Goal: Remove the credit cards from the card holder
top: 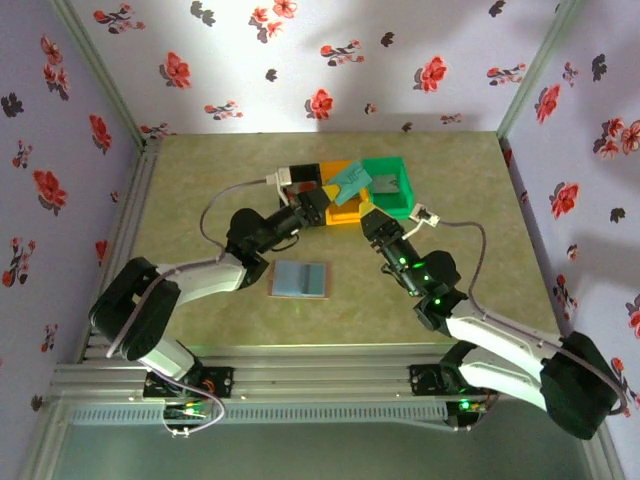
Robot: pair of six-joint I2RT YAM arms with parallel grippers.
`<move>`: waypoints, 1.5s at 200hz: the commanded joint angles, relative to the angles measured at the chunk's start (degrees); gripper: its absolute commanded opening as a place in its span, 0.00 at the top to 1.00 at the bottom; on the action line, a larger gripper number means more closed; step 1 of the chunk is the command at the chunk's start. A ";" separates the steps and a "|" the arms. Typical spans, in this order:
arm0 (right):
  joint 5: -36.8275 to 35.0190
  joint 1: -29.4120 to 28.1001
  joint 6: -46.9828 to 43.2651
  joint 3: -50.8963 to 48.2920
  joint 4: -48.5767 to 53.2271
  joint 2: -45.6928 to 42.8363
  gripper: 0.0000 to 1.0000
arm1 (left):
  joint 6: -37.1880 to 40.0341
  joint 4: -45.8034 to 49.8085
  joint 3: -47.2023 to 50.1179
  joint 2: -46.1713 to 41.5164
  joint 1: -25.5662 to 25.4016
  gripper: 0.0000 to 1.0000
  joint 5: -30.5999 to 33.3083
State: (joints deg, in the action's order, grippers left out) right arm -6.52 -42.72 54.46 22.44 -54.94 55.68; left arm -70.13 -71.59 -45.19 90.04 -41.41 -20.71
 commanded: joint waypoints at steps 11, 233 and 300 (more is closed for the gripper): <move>-2.05 1.33 -3.26 -0.29 8.93 -5.81 0.24 | -2.58 -0.86 -4.55 2.99 3.36 1.00 -6.52; -30.85 6.14 -29.87 16.44 80.89 -36.70 0.01 | 33.62 76.10 -48.56 24.09 11.59 1.00 -15.01; -33.38 6.12 -34.60 17.21 86.93 -38.92 0.01 | 39.43 88.65 -60.81 32.87 11.61 1.00 -11.72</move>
State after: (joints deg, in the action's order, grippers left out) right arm -36.91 -36.77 22.48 39.90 28.95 18.46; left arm -35.09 9.82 -101.56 120.18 -30.09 -34.11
